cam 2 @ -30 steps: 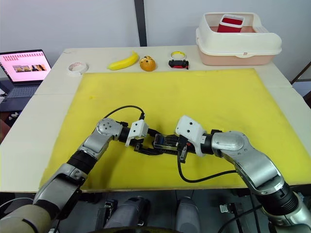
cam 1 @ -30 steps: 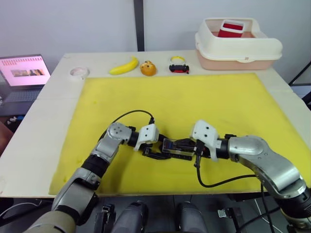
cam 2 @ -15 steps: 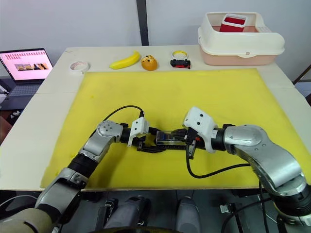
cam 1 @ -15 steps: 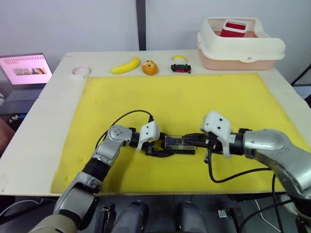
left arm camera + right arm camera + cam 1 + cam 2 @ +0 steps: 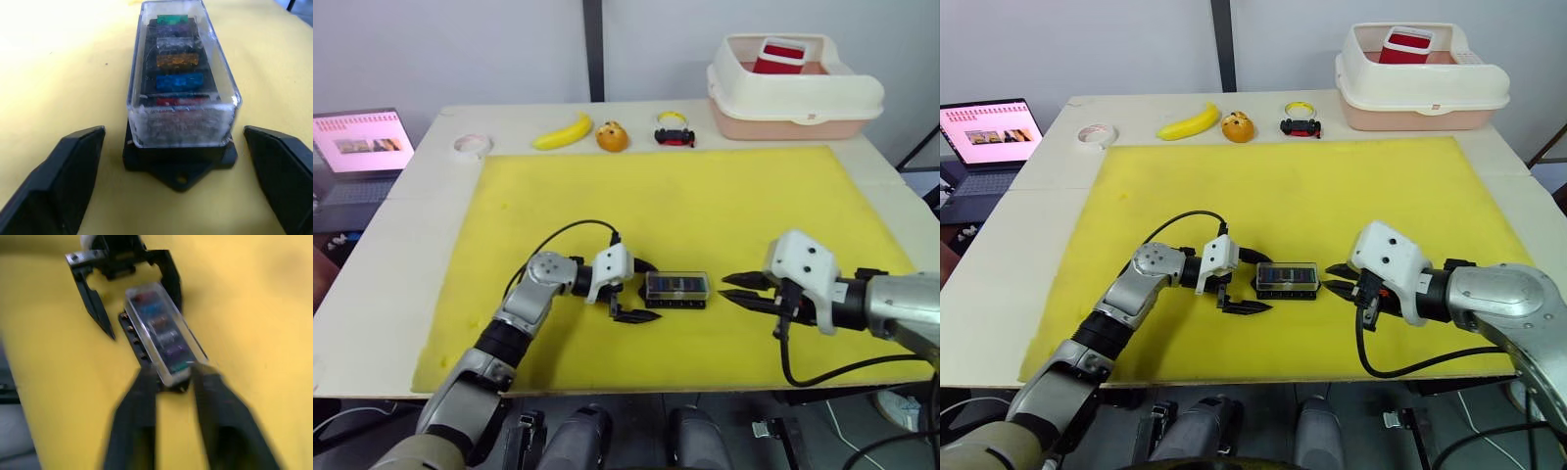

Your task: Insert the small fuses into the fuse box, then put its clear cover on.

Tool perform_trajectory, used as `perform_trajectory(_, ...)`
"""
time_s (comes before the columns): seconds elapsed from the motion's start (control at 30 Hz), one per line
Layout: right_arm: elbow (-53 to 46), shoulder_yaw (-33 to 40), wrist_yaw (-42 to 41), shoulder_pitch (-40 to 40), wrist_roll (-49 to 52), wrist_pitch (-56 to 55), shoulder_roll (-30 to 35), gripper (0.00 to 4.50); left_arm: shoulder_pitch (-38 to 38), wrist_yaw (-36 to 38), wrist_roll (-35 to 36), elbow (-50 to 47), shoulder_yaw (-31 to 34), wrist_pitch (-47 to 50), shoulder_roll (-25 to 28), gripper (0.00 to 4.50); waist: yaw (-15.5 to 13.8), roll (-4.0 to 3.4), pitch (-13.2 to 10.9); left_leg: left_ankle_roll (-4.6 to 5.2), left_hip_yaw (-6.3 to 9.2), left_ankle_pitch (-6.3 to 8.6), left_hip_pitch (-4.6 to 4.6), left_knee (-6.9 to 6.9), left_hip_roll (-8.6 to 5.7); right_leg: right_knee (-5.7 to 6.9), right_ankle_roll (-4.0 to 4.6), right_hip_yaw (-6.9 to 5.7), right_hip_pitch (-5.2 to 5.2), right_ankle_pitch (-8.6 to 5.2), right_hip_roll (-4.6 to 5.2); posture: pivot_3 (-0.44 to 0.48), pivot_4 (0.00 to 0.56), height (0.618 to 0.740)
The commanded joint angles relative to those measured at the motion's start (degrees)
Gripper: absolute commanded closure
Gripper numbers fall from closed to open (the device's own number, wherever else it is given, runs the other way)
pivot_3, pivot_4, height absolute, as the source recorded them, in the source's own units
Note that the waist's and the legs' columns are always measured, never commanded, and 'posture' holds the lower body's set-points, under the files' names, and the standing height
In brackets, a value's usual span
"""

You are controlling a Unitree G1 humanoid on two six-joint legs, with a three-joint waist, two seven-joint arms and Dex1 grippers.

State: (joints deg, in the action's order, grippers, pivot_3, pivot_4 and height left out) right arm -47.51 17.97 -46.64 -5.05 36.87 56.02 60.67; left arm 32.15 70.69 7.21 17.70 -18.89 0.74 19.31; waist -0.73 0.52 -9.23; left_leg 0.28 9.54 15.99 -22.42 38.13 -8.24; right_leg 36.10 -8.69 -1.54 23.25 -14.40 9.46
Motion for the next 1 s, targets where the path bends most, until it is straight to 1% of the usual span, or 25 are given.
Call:
perform_trajectory(0.03,-1.97,7.62,-2.92,2.99,0.62,0.52,3.23,1.85,-1.94,2.01,1.95,-5.23,2.31,2.87,4.91,0.0,-0.03,-0.01,-0.02,0.0,0.0,0.0,0.0,-0.02,0.01,0.0,0.0,0.0,0.02,0.0,-0.01,0.0,0.15,0.74)
perform_trajectory(0.13,-2.12,15.68,-8.97,8.9,-0.9,-0.23,6.22,0.26,-4.03,4.6,5.42,-11.91,5.6,8.37,12.5,0.0,0.01,-0.05,-0.06,0.0,-0.01,0.0,0.0,-0.05,0.05,0.01,0.0,0.01,0.04,0.0,-0.03,0.0,0.15,0.74)
perform_trajectory(0.17,-2.01,17.99,-10.95,10.83,-1.68,-0.84,6.96,0.04,-4.55,5.18,6.68,-13.96,6.63,10.46,14.61,0.0,0.04,-0.08,-0.07,0.0,-0.01,0.0,-0.01,-0.05,0.06,0.01,0.0,0.0,0.07,0.0,-0.04,0.0,0.15,0.74)
perform_trajectory(0.3,-0.34,27.6,-19.83,18.84,-5.99,-3.71,8.13,0.04,-5.95,7.28,14.49,-23.04,12.78,22.79,23.71,0.0,-0.39,-0.14,-0.19,0.02,-0.02,0.01,-0.03,-0.07,0.06,0.0,0.0,0.0,0.06,-0.01,-0.03,0.0,0.15,0.74)
perform_trajectory(0.37,0.17,31.6,-24.02,22.34,-7.79,-5.26,7.92,0.04,-6.22,7.52,17.66,-25.92,15.8,27.34,27.28,0.0,-0.62,-0.12,-0.23,0.04,-0.02,0.03,-0.03,-0.07,0.05,-0.03,0.0,0.0,0.03,-0.01,-0.03,0.0,0.15,0.74)
perform_trajectory(0.47,2.04,36.84,-29.4,26.36,-10.33,-7.45,7.43,0.04,-7.52,8.99,19.41,-27.74,19.39,29.99,33.53,0.0,-0.96,-0.22,-0.32,0.03,-0.05,0.03,0.0,-0.07,0.05,-0.03,0.0,0.01,0.02,-0.01,-0.03,0.0,0.15,0.74)
perform_trajectory(0.53,2.96,38.84,-31.61,28.0,-11.23,-8.74,6.92,0.04,-8.05,9.96,20.48,-28.09,20.58,30.97,36.12,0.0,-1.09,-0.3,-0.38,0.03,-0.08,0.04,0.01,-0.08,0.09,-0.01,0.0,0.01,0.04,-0.01,-0.04,0.0,0.15,0.74)
perform_trajectory(0.63,5.3,41.08,-33.89,29.71,-13.53,-10.66,6.77,0.04,-7.5,11.58,19.87,-26.45,22.28,29.38,40.17,0.0,-1.5,-0.32,-0.58,0.02,-0.11,0.04,0.01,-0.08,0.1,-0.02,0.01,0.02,0.04,-0.01,-0.02,0.0,0.15,0.74)
perform_trajectory(0.7,6.24,41.84,-34.98,29.92,-14.14,-11.37,6.97,0.04,-6.67,12.32,20.21,-25.2,22.71,29.47,41.62,0.0,-1.54,-0.36,-0.65,0.02,-0.11,0.04,0.0,-0.08,0.1,-0.04,0.02,0.02,0.04,-0.02,-0.02,0.0,0.15,0.74)
perform_trajectory(0.8,7.43,41.52,-35.65,29.31,-14.58,-12.08,7.5,0.04,-5.65,12.24,20.8,-24.59,22.46,30.18,42.09,0.0,-1.62,-0.35,-0.74,0.01,-0.12,0.05,-0.01,-0.08,0.09,-0.06,0.02,0.03,0.04,-0.02,0.0,0.0,0.15,0.74)
perform_trajectory(1.0,9.07,39.96,-35.53,27.6,-15.16,-12.86,8.41,0.04,-6.56,12.33,22.11,-27.15,21.98,31.91,42.42,0.0,-1.47,-0.37,-1.01,0.01,-0.13,0.05,-0.04,-0.08,0.1,-0.07,0.02,0.03,0.07,-0.02,0.01,0.0,0.15,0.74)
